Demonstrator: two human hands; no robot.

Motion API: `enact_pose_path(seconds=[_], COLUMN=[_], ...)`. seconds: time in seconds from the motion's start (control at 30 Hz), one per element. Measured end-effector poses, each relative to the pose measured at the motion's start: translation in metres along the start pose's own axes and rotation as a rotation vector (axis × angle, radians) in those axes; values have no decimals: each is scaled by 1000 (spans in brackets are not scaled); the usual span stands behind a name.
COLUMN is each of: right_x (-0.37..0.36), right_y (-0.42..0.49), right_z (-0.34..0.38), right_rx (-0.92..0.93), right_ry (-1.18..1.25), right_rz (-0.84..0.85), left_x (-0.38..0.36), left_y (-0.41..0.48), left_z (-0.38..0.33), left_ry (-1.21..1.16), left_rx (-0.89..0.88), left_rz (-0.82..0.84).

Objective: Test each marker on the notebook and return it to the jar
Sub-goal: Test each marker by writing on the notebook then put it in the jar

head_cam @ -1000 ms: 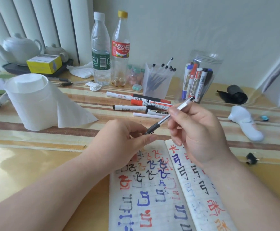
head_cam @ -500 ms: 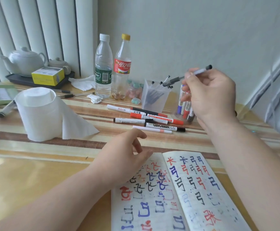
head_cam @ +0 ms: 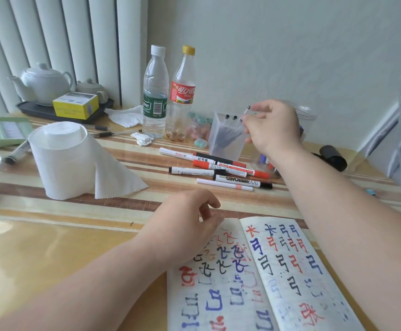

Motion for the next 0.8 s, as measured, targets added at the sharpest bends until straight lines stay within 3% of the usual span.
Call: enact_pose_path(seconds=[0.07,0.2,0.3,0.53,0.67,0.73,0.8], right_x=[-9,-46,-56,-63,-39,-22,-12], right_y=[-13,-46,-59,-70,-71,-79,-96], right_z=[-3,-18,-23,-21,-16,-15,-16], right_rx=[15,-31,-46,-19,-72,-125,-196], right_ry=[-224,-727,-921,-1014,-788,-398,130], right_rz=[145,654,714,757,629,535,544], left_x=[0,1,1,2,5,4,4], left_y=[1,1,0,0,-1,-2,-2], left_z=[-1,-1,-2,-1,-2,-4,-7], left_ry=[1,2,-2,12,26,19,-1], left_rx=[1,0,4,1,9,-8,-31], left_rz=[-6,-20,-22,-21,-33,-34,-17])
Point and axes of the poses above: each hand's wrist, its own y-axis towards the middle knuckle, its own x-axis out of the back of the hand, z = x × y, the point moved 5 cm from there along y, towards the middle knuckle, and after that the axes turned 15 degrees about z, right-handed, at the moved point
